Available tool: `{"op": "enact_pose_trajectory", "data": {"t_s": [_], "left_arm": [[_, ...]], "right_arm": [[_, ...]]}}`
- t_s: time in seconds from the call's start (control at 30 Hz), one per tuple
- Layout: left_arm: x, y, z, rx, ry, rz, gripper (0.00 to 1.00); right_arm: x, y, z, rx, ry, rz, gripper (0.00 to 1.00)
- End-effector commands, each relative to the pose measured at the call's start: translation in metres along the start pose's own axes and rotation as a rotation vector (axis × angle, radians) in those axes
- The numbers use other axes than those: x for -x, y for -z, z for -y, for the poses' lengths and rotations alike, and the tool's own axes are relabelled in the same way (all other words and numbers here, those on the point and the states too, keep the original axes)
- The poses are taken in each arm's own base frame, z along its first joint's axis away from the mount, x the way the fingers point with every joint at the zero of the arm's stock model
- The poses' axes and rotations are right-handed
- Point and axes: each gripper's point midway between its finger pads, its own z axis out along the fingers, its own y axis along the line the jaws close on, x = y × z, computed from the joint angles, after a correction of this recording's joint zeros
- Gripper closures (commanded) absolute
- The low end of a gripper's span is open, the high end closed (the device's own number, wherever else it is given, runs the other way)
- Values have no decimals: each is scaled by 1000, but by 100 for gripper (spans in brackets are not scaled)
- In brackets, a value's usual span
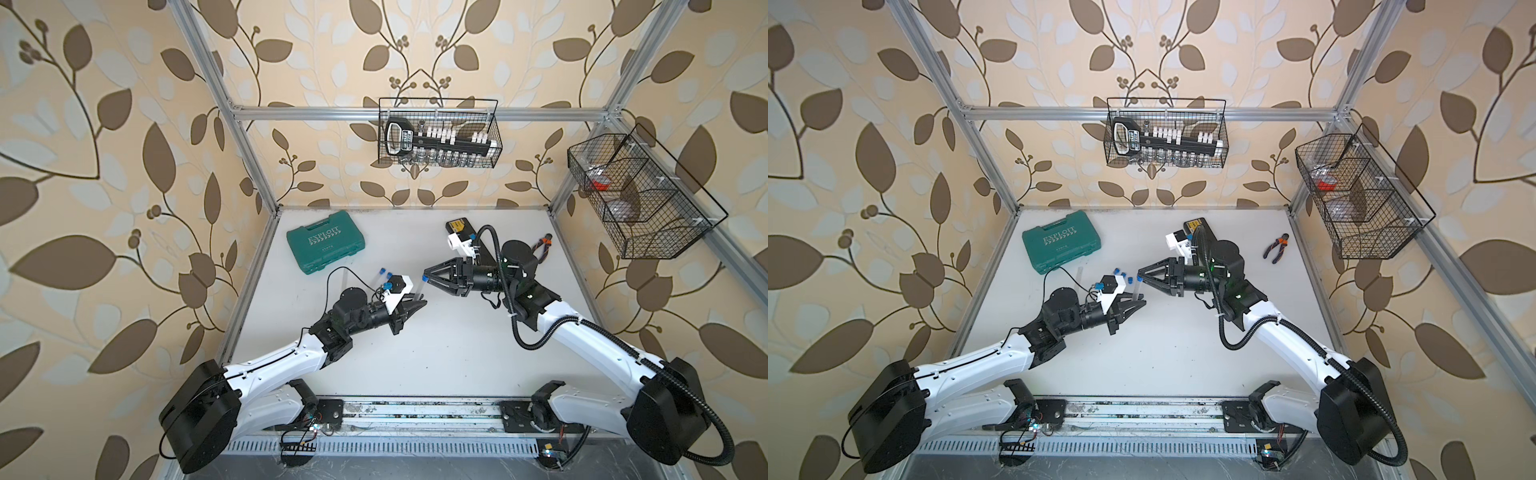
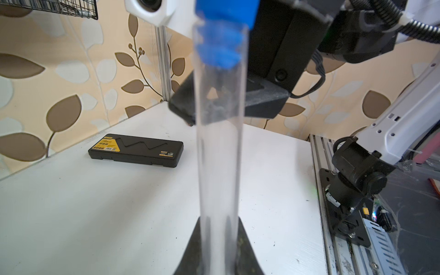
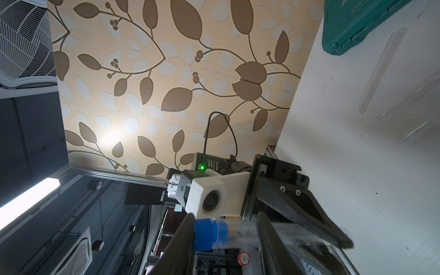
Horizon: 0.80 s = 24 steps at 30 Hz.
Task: Insert stoppers into test tubes
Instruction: Insert the stopper into the test tube.
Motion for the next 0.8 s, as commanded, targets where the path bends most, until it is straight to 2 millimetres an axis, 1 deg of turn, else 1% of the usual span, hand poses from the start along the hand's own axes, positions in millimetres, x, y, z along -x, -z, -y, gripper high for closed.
{"op": "enact_pose_trajectory", "data": {"t_s": [0.0,0.2,0.37,0.5,0.63,0.77], "left_arm": [[226,76,60,-87,-439,732,100],[229,78,69,-100,-564,742,100],[235,81,74,-97,-635,773,100],[240,85,77,-100,-656,788,100],[244,89,78,-91,-663,798,100],[244,91,78,-88,-655,802,100]], "right_arm": [[-48,-3,96,-214,-354,-132,63],[-50,-2,91,-201,-365,-139,64],[-52,0,94,-210,-375,-138,64],[-54,1,101,-229,-389,-137,65],[-58,3,111,-269,-399,-137,66],[-63,7,122,-295,-412,-133,66]]}}
